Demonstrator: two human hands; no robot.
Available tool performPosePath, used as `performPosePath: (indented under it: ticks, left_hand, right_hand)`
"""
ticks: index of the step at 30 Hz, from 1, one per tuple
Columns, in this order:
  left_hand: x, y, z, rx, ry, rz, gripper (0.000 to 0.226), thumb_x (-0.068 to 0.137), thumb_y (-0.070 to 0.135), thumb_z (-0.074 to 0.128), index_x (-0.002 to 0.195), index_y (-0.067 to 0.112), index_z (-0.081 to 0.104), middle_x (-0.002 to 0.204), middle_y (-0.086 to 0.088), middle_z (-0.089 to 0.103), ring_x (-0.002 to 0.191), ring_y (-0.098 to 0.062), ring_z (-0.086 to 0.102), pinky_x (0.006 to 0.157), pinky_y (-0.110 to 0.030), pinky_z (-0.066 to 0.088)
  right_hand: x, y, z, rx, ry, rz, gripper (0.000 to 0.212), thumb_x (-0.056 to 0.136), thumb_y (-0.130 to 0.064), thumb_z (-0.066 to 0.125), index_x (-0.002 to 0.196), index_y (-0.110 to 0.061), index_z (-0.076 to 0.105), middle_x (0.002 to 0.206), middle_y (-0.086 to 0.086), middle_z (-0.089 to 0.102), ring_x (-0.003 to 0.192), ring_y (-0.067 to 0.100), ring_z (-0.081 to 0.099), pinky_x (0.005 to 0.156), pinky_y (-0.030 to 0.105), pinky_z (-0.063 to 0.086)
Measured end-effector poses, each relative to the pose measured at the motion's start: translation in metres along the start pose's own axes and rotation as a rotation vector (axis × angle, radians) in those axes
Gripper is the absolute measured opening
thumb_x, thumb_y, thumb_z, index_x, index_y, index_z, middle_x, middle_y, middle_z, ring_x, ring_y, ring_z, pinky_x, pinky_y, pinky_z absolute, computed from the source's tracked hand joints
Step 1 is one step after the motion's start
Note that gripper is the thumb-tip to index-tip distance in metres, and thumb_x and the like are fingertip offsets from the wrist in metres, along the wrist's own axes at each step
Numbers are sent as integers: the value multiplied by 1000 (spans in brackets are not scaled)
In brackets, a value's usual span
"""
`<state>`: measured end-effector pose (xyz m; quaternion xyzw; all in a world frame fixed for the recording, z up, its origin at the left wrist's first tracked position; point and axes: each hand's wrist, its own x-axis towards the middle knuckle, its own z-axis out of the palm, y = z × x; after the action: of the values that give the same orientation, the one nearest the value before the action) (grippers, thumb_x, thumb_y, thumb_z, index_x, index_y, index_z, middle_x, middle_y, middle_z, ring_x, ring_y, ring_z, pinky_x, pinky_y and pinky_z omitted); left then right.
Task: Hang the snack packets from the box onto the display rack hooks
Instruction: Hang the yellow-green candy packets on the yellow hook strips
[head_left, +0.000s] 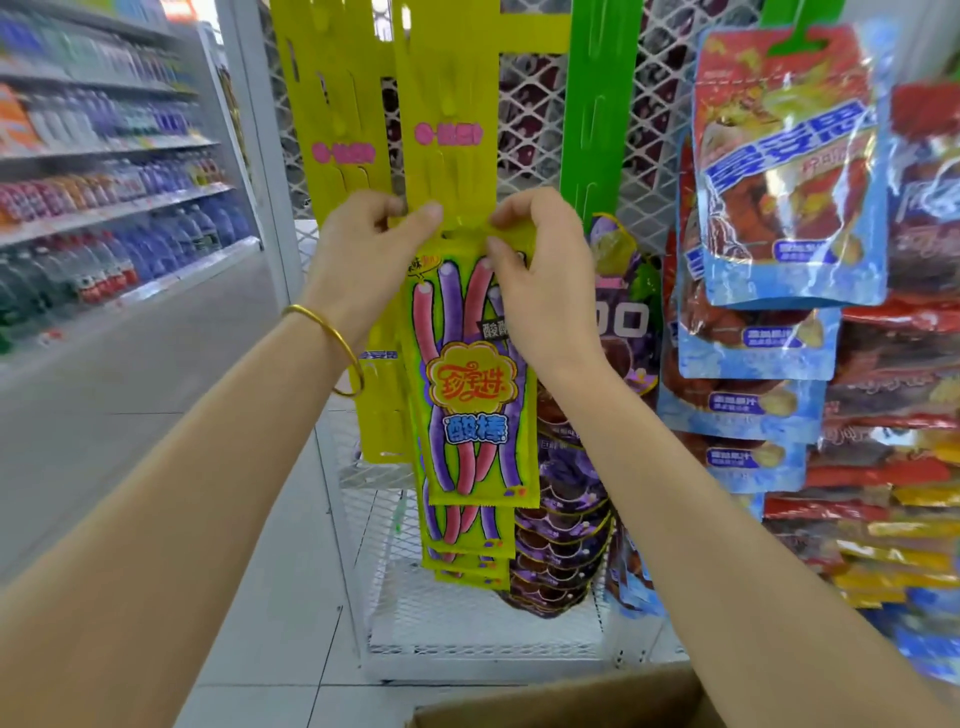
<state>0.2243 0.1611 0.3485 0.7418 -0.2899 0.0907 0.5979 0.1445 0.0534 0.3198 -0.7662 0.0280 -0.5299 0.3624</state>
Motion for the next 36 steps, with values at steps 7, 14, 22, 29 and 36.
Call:
performPosePath:
  ticks: [7,14,22,29,36]
  left_hand:
    - [0,-6,5,-47,13,6,38,82,31,66,113,9,57,106,-13,63,103,-30,60,87,-44,50]
    - [4,-10,9,-211,-28,-109,16,87,17,62,97,26,54,102,-3,62,102,-22,62,90,-44,51]
    - [4,-9,13,-222,-52,-76,17,90,10,56,98,24,54,84,6,62,76,-9,61,55,-18,45]
    - [1,-9,10,-173,-103,-38,20,86,3,56,98,18,59,107,-11,65,99,-28,63,86,-41,52]
    - [-10,-15,13,-56,-47,87,31,83,-4,56,88,26,55,98,0,63,100,-21,61,82,-30,53]
  right_hand:
    - [2,3,7,-67,47,4,12,87,1,56,97,-5,57,97,1,51,85,7,42,77,2,31]
    - [5,5,6,-67,56,0,12,85,1,57,93,-6,62,90,-3,56,86,8,48,74,3,33]
    - [4,6,3,-30,35,52,14,85,2,58,92,-6,67,96,6,64,86,8,51,75,0,35]
    - [2,5,3,-33,-12,49,16,82,5,60,93,-6,63,94,2,61,87,9,51,74,3,35]
    - [-16,3,8,-150,14,8,22,80,5,59,99,-5,54,101,7,56,87,16,48,72,24,38]
